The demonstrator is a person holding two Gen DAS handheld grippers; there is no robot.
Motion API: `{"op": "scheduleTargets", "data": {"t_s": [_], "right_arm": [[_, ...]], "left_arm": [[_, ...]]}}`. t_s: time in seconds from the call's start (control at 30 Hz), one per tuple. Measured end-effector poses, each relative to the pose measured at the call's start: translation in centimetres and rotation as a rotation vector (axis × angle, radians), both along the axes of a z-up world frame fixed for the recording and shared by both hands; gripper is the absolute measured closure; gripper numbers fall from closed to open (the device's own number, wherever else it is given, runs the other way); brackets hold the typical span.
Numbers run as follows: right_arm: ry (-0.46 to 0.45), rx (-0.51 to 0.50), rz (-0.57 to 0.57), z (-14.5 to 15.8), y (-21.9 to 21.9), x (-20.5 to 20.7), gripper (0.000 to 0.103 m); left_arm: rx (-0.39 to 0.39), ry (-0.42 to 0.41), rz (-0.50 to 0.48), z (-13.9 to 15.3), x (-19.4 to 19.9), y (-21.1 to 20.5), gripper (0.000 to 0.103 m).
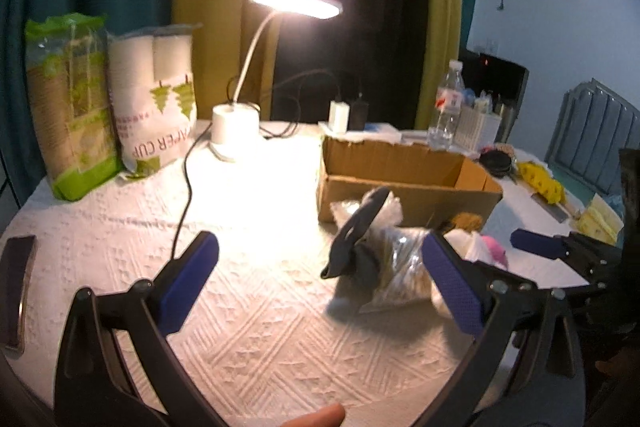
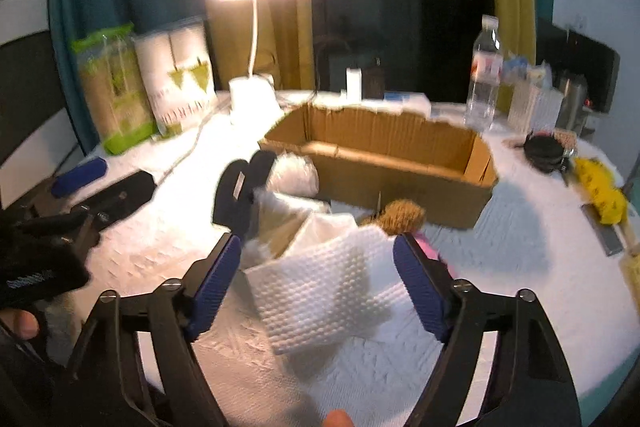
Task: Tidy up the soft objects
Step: 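Grasp the white fluffy towel with the right tool while the left tool reaches the white paper sheet, then lift the towel with the right tool while the left tool grasps and lifts the paper sheet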
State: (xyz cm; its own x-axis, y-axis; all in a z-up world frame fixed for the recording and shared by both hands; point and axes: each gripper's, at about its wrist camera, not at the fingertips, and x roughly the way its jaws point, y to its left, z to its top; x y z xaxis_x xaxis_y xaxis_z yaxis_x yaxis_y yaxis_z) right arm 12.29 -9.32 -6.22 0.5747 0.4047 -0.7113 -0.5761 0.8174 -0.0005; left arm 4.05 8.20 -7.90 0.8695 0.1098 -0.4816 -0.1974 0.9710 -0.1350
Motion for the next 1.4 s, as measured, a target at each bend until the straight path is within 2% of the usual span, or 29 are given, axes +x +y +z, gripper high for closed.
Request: {"op": "scheduleTargets", "data": {"t_s": [0.1, 0.17, 0.23, 0.3, 0.33, 0.4, 0.63, 0.73, 1.0, 1.4], "right_arm": [[0.043, -0.029, 0.009, -1.4, 0.1, 0.6, 0.024], [0.061, -0.045, 0.016, -2.3, 0.0, 0.8, 0.032], [0.069, -0.06, 0.024, -2.8, -0.1, 1.0, 0.053], [0.068, -0.059, 0.039, -2.8, -0.3, 1.0, 0.058], [0.064, -0.058, 0.047, -2.6, -0.3, 0.9, 0.069], [0.046, -0.055, 0.05, -1.9, -0.4, 0.9, 0.082], [0.023, -0.049, 0.031, 0.1, -0.9, 1.4, 0.082], [0.027, -0.028, 0.003, 1.0, -1.6, 2.0, 0.088], [0.023, -0.042, -0.071, 2.7, -3.0, 2.4, 0.088], [-0.059, 0.001, -0.141, 4.6, -7.7, 1.9, 0.088]], "left_arm": [[-0.002, 0.036, -0.024, -1.1, 1.1, -0.1, 0.001], [-0.007, 0.056, -0.034, -1.7, 1.8, -0.2, 0.001], [-0.01, 0.073, -0.042, -2.1, 2.3, -0.4, 0.001], [-0.012, 0.085, -0.047, -2.4, 2.8, -0.6, 0.001], [-0.013, 0.088, -0.049, -2.5, 3.0, -0.6, 0.001], [-0.023, 0.092, -0.052, -2.7, 3.2, -0.6, 0.001], [-0.038, 0.066, -0.066, -2.5, 3.1, -0.2, 0.001], [-0.044, 0.046, -0.078, -2.1, 2.7, 0.0, 0.001], [-0.086, -0.012, -0.116, -0.9, 1.9, -0.4, 0.001], [-0.04, 0.025, -0.218, -1.0, 3.2, -5.0, 0.001]]}}
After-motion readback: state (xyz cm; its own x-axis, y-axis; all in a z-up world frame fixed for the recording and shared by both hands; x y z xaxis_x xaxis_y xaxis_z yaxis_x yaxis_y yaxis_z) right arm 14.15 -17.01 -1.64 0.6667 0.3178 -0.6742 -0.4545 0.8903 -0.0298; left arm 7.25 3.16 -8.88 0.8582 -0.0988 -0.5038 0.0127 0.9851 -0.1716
